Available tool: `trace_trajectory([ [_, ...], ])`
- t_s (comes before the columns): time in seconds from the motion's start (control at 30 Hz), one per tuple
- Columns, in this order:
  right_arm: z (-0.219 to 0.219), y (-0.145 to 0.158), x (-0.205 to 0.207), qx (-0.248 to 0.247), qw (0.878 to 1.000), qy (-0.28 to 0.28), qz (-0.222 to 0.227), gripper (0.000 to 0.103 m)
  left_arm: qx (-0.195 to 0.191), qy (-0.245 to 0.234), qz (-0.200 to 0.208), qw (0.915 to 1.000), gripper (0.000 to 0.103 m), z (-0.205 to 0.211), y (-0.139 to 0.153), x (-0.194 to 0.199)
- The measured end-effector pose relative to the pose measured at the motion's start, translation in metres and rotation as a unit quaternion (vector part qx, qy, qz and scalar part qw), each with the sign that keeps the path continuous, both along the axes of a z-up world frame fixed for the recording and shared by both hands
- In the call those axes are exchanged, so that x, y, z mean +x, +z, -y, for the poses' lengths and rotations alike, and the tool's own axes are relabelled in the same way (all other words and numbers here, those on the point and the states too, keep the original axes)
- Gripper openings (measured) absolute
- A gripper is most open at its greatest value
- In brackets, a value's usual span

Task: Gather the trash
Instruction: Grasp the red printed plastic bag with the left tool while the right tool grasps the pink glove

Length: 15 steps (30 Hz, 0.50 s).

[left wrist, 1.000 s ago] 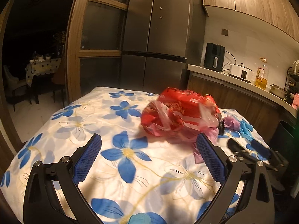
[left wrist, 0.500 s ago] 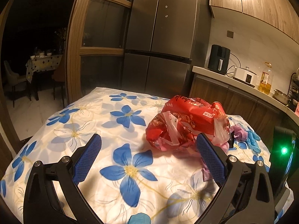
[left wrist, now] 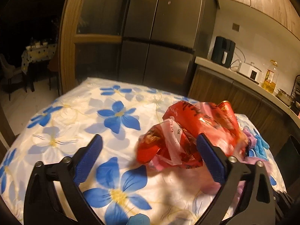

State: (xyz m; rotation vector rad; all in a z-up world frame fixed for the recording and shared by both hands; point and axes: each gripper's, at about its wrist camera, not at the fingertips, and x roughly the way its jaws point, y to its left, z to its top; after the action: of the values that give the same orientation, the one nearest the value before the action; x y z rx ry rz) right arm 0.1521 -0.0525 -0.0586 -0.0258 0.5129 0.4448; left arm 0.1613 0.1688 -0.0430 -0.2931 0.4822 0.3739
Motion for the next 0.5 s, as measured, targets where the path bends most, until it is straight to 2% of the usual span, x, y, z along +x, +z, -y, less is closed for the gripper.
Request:
trace_trajectory([
  [0.07, 0.007, 0.002, -0.004, 0.003, 1.0, -0.003, 0.001, 0.003, -0.017, -0.003, -0.011, 0.9998, 0.087, -0.005, -0.006, 0.008],
  [0.1, 0.009, 0.003, -0.005, 0.004, 1.0, -0.003, 0.001, 0.003, -0.026, -0.005, -0.015, 0.9995, 0.079, -0.008, -0.008, 0.011],
  [0.23, 0.015, 0.005, -0.008, 0.008, 1.0, -0.005, 0.002, 0.003, -0.066, -0.019, -0.032, 0.9971, 0.059, -0.018, -0.021, 0.019],
  [0.3, 0.018, 0.006, -0.009, 0.008, 1.0, -0.005, 0.002, 0.003, -0.071, -0.023, -0.03, 0.9968, 0.045, -0.019, -0.022, 0.018],
  [0.33, 0.019, 0.005, -0.01, 0.008, 1.0, -0.004, 0.002, 0.003, -0.075, -0.025, -0.029, 0.9965, 0.042, -0.019, -0.023, 0.018],
  [0.4, 0.02, 0.006, -0.013, 0.008, 1.0, -0.004, 0.003, 0.003, -0.081, -0.032, -0.029, 0.9958, 0.023, -0.019, -0.025, 0.018],
  [0.43, 0.02, 0.007, -0.014, 0.007, 1.0, -0.004, 0.004, 0.003, -0.085, -0.034, -0.03, 0.9954, 0.017, -0.019, -0.026, 0.017],
  [0.5, 0.021, 0.008, -0.017, 0.007, 1.0, -0.005, 0.008, 0.003, -0.093, -0.038, -0.025, 0.9947, 0.013, -0.019, -0.026, 0.014],
])
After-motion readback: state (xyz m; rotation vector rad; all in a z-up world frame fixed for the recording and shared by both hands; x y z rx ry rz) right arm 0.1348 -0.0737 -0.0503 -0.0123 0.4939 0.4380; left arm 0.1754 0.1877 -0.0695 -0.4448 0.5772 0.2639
